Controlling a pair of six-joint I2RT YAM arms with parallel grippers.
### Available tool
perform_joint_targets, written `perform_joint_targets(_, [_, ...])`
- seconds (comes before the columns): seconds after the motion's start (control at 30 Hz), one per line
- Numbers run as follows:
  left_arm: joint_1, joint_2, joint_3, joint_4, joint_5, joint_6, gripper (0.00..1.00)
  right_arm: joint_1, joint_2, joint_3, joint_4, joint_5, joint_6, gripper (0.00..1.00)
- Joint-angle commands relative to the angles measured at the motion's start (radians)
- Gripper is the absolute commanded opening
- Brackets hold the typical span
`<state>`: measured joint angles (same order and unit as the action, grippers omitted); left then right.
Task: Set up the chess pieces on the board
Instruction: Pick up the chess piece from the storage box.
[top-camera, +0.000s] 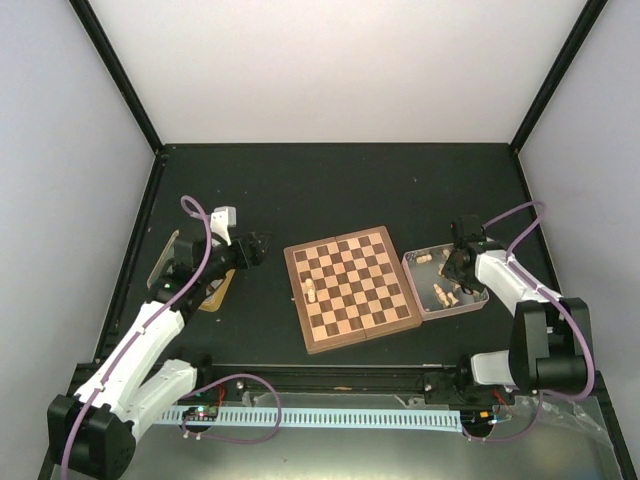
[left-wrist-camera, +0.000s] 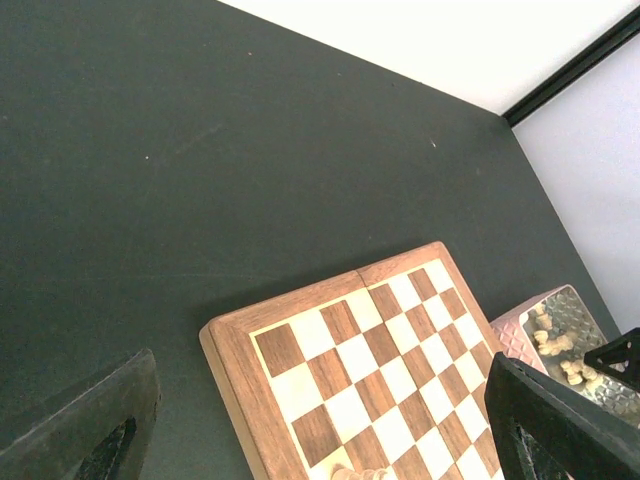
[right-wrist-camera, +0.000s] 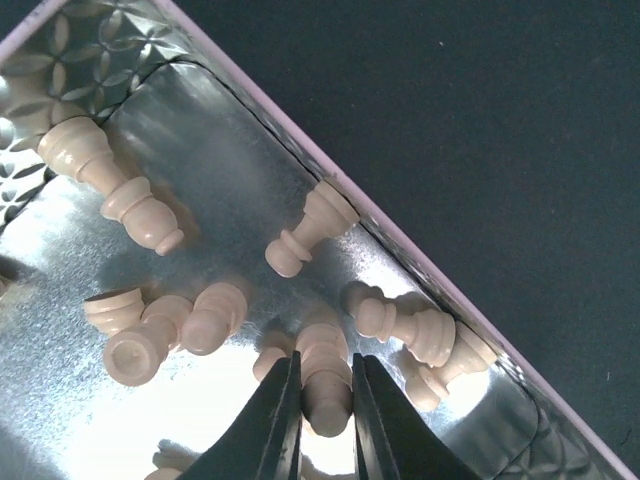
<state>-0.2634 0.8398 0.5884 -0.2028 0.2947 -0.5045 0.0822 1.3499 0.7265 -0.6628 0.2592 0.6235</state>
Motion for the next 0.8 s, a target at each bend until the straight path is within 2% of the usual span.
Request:
perform_joint_targets(0.0, [-0.004, -0.001, 0.020, 0.031, 0.014, 0.009, 0.91, -0.010, 0.012, -0.007, 0.028, 0.004, -0.010, 0.10])
perform_joint_targets(0.13, [-0.005, -0.004, 0.019, 0.028, 0.014, 0.009, 0.91, -0.010, -0.029, 0.004, 0.022, 0.025, -0.021, 0.03])
perform_joint_targets(0.3, [-0.005, -0.004, 0.019, 0.031, 0.016, 0.003, 0.91, -0.010, -0.108, 0.041, -0.027, 0.010, -0.030, 0.02])
perform_joint_targets(0.5, [-0.005, 0.002, 0.017, 0.045, 0.033, -0.013, 0.91, 0.006, -0.185, 0.067, -0.029, -0.171, -0.042, 0.02])
perform_joint_targets(0.63, [-0.005, 0.009, 0.017, 0.055, 0.044, -0.023, 0.91, 0.111, -0.170, 0.115, -0.013, -0.291, -0.034, 0.02])
perform_joint_targets(0.77, [-0.005, 0.015, 0.020, 0.057, 0.045, -0.033, 0.90, 0.303, -0.090, 0.199, -0.006, -0.311, -0.010, 0.02])
